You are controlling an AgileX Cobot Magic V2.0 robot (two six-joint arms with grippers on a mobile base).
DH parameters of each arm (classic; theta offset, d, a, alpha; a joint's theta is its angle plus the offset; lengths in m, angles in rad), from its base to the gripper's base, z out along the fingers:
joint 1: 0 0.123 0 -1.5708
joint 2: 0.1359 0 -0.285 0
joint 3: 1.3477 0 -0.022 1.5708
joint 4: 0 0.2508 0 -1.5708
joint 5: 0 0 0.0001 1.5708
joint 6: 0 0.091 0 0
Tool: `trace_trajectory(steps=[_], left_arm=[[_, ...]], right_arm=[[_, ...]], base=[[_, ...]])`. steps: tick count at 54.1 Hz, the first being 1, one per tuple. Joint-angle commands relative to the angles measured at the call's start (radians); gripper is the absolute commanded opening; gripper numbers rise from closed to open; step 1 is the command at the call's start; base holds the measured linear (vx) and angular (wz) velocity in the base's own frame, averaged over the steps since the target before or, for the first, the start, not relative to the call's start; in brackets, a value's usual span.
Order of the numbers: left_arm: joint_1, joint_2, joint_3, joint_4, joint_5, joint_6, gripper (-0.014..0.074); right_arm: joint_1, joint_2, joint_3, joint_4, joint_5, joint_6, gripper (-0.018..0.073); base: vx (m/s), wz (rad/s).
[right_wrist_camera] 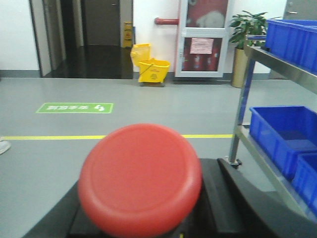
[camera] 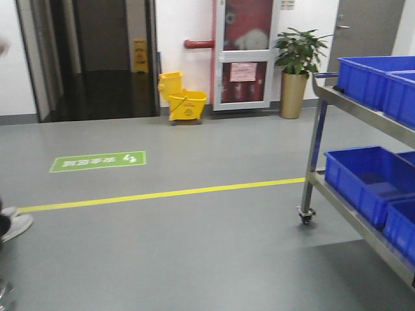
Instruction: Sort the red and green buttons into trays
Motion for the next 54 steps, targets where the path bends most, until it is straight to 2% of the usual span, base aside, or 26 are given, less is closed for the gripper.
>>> trace_trajectory(steps=[1,54], left_arm=[[-0.004,0.007,-0.029,-0.007,-0.08,-0.009,0.0003],[-0.004,0.007,-0.029,-0.007,-0.08,-0.009,0.0003]], right_arm=[[-0.003,0.004,-0.034,-0.007,-0.063,-0.001,0.0],[-0.003,0.004,-0.034,-0.007,-0.063,-0.001,0.0]], base=[[0.68,-0.35],[0.6,-0.51]])
